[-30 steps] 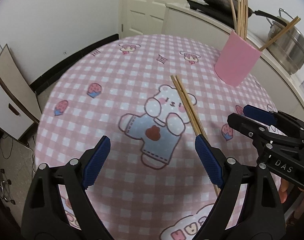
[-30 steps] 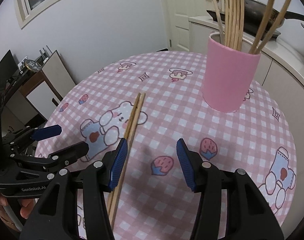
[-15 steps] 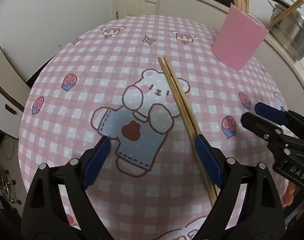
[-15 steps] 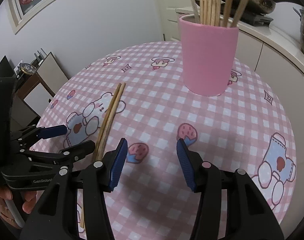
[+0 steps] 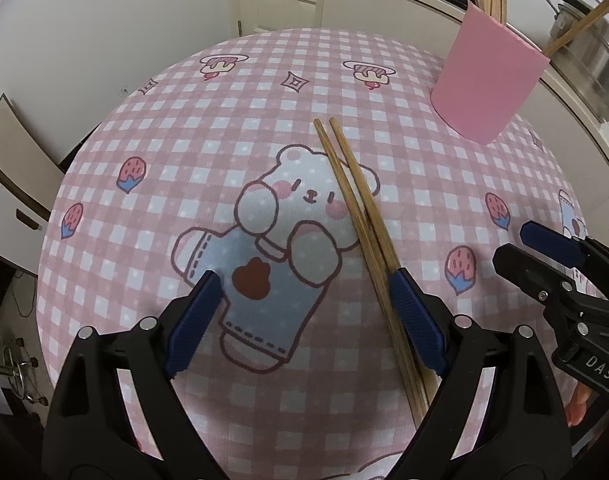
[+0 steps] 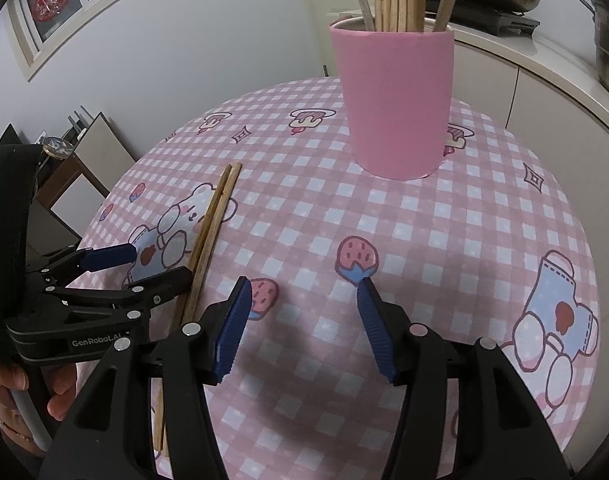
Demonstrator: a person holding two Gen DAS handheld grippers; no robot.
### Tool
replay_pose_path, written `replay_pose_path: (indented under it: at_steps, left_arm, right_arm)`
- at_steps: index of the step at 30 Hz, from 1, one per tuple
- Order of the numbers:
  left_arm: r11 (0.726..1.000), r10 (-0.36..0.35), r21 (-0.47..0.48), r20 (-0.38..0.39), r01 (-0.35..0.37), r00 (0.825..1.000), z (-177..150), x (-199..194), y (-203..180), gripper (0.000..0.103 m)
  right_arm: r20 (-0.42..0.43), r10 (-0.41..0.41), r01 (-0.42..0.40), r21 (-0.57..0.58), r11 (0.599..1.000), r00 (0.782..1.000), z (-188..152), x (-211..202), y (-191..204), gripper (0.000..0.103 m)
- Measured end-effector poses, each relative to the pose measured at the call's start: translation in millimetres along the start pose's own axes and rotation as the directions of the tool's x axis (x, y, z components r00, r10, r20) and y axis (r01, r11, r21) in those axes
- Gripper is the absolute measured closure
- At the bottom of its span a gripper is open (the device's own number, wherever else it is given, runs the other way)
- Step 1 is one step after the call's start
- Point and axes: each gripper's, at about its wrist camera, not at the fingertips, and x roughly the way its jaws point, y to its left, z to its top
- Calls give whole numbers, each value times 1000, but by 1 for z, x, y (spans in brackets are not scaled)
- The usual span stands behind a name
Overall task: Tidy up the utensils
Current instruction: 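Lower the open right gripper toward the last two chopsticks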
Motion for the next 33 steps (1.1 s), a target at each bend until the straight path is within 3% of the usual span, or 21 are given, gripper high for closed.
replay_pose_path:
  at_steps: [8,12,16,19,22,23,26,33]
  left_arm:
    - [1000,4,-11,-10,-4,1000,3,3,-1,18]
    - [998,51,34,6,-51,999,0,5,-9,18]
    - [999,37,32,5,-38,999,-1,5,-3,18]
    - [998,37,40,12,-37,999,-1,3,1,27]
    - [998,43,37,31,-44,999,-2,-4,7,59]
    - [998,40,37,33,-42,999,-3,-5,11,64]
    - [999,19,41,33,-20,999,-3,-6,16,69]
    - [1000,-16,12,15,16,1000,-1,-7,31,69]
  right_arm:
    - [-7,10,-9,20,1000,1000,-3,1,-6,51]
    - [-13,14,-13,22,1000,1000,-6,1,-7,50]
    - [-15,16,-16,24,1000,1000,-8,0,-9,50]
    - [-14,16,-16,27,1000,1000,-9,-2,-12,50]
    - [-14,17,-16,29,999,1000,-9,-2,-13,50]
    - [-14,16,-16,30,999,1000,-8,-2,-14,50]
    - [-17,15,-15,30,999,1000,-7,-1,-11,50]
    - [-32,23,-23,-16,1000,999,4,9,13,50]
